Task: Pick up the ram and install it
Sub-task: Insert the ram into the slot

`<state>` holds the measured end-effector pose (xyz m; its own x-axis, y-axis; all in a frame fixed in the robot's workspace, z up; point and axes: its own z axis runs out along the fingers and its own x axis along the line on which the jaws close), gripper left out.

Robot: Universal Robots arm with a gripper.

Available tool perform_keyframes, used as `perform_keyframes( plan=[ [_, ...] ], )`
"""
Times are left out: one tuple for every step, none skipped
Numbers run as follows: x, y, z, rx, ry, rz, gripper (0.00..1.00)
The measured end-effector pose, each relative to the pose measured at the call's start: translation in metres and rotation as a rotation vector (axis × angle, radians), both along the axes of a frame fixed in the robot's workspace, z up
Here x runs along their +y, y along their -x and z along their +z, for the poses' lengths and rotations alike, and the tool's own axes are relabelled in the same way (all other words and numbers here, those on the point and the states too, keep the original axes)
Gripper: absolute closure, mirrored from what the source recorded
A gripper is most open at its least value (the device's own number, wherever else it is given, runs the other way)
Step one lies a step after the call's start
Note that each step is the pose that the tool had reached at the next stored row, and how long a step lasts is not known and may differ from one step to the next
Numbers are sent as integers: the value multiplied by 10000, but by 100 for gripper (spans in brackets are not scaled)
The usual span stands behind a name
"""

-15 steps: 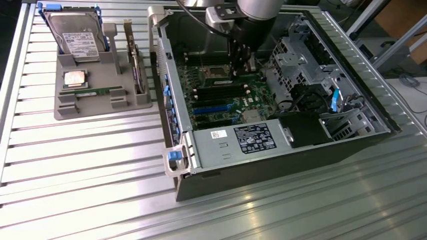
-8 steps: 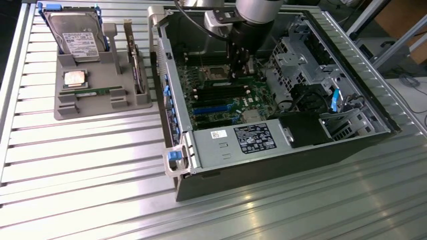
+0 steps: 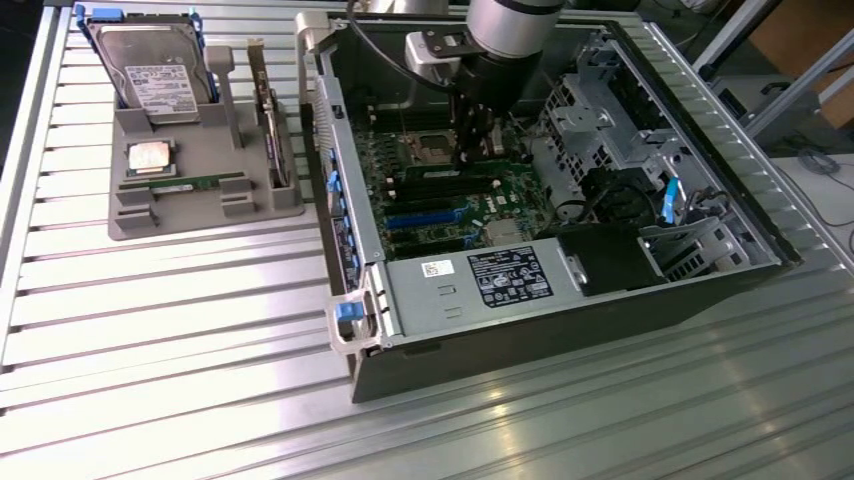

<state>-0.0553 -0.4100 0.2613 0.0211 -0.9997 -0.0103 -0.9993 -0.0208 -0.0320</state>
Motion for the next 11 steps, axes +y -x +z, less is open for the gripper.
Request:
perform_keyframes(
  plan=[
    [0, 0, -8, 0, 0, 0, 87],
    [0, 0, -17, 0, 1, 1, 87],
    [0, 1, -26, 0, 0, 0, 87],
    [0, 2, -35, 0, 0, 0, 87],
    [0, 5, -54, 0, 0, 0, 87],
    [0, 7, -67, 0, -1, 0, 87],
    [-1, 8, -77, 0, 1, 1, 87],
    [-1, 9, -82, 0, 1, 1, 87],
    [-1, 9, -88, 1, 2, 1, 87],
    [-1, 9, -94, 0, 1, 1, 87],
    [-1, 9, -100, 0, 1, 1, 87]
  ],
)
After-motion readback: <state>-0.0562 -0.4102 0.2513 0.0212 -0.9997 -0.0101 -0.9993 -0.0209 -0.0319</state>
